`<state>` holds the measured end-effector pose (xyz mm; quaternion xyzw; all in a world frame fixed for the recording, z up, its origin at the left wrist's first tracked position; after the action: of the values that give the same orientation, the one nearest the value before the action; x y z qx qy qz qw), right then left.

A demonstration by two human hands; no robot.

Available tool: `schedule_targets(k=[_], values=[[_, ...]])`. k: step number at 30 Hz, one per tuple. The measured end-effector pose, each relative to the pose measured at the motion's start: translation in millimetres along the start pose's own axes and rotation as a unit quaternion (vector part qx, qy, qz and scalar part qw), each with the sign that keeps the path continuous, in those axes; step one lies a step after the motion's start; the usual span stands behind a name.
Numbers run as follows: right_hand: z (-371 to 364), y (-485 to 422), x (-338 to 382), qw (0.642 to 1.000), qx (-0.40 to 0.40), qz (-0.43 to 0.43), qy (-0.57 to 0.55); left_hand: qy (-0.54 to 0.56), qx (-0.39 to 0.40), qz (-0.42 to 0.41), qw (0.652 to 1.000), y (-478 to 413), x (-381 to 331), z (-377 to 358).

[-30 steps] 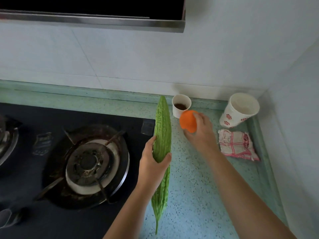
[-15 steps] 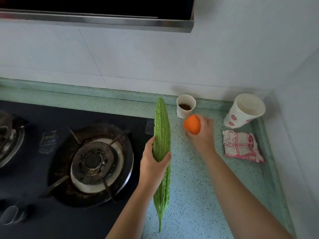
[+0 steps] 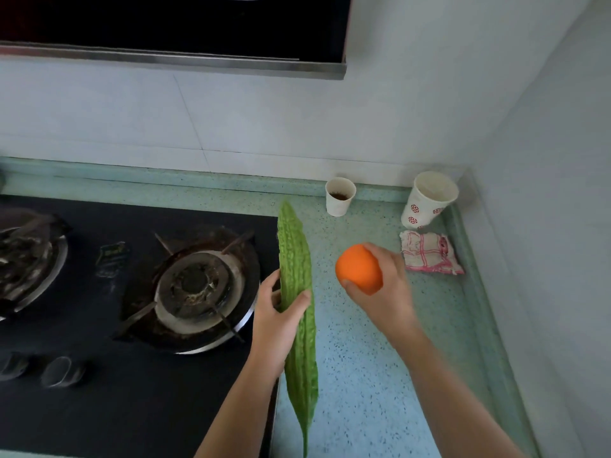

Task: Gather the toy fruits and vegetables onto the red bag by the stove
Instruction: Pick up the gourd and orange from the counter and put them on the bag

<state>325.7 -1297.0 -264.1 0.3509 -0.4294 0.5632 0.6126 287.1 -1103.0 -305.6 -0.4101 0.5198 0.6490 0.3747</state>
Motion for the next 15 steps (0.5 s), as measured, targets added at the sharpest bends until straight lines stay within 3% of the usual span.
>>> schedule_targets(k=[15], values=[[29.1,137.1,43.9,0.998,-0.052,0.033,0.009,-0.052,0.088,-0.083,0.991,83.4,0.3,13.7]])
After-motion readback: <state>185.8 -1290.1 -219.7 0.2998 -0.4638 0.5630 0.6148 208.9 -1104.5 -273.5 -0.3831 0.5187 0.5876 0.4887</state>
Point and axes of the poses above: each hand's wrist, its own y-axis away from the middle knuckle, its own z-axis out of the back of the hand, x = y × z, the point moved 9 cm from there along -y, towards the middle knuckle, and after that the axes turned 10 degrees about -y, right-handed, at the moved point
